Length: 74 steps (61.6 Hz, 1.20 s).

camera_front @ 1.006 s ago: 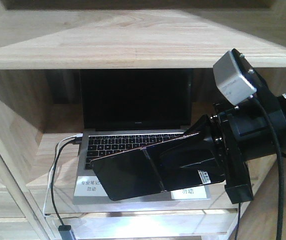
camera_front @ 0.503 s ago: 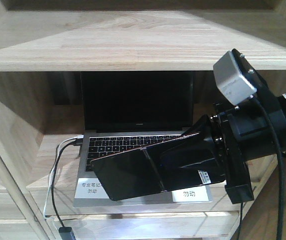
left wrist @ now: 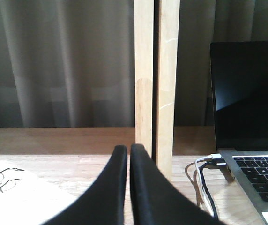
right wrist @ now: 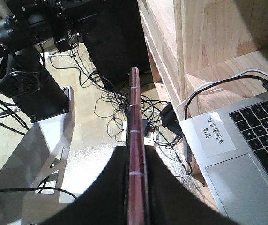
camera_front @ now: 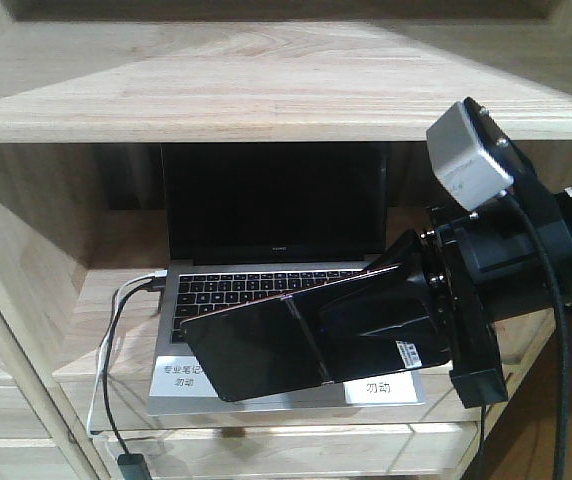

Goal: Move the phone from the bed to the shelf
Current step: 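Bring the held black phone up to the shelf beside the laptop, then raise the right gripper with the phone above the laptop to the upper shelf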

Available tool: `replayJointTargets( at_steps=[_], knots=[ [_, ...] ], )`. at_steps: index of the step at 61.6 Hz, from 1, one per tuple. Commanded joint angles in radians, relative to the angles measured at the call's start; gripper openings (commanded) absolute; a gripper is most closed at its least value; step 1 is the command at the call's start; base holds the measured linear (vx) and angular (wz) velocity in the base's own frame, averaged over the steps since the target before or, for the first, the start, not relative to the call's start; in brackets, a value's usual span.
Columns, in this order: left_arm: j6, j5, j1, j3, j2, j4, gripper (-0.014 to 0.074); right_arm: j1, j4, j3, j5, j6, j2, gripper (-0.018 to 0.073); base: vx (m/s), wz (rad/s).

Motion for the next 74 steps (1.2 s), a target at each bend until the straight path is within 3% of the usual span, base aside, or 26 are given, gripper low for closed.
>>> replayJointTargets(
  at_steps=[1,43,74],
  knots=[
    [-0.009,-0.072,-0.006,-0.025,-0.007,-0.010,0.0001,0.001,0.090,-0.027,0.065,0.001,-0.029,-0.0002,0.00,0.00],
    [-0.009,-0.072,-0.006,-0.025,-0.007,-0.010,0.0001,0.001,0.126,-0.046,0.066,0.007,-0.037,-0.0002,0.00,0.00],
    [-0.009,-0.072,-0.006,-0.025,-0.007,-0.010,0.0001,0.001,0.154,-0.362,-0.013,0.160,-0.039,-0.0002,0.00,0.00]
  ],
)
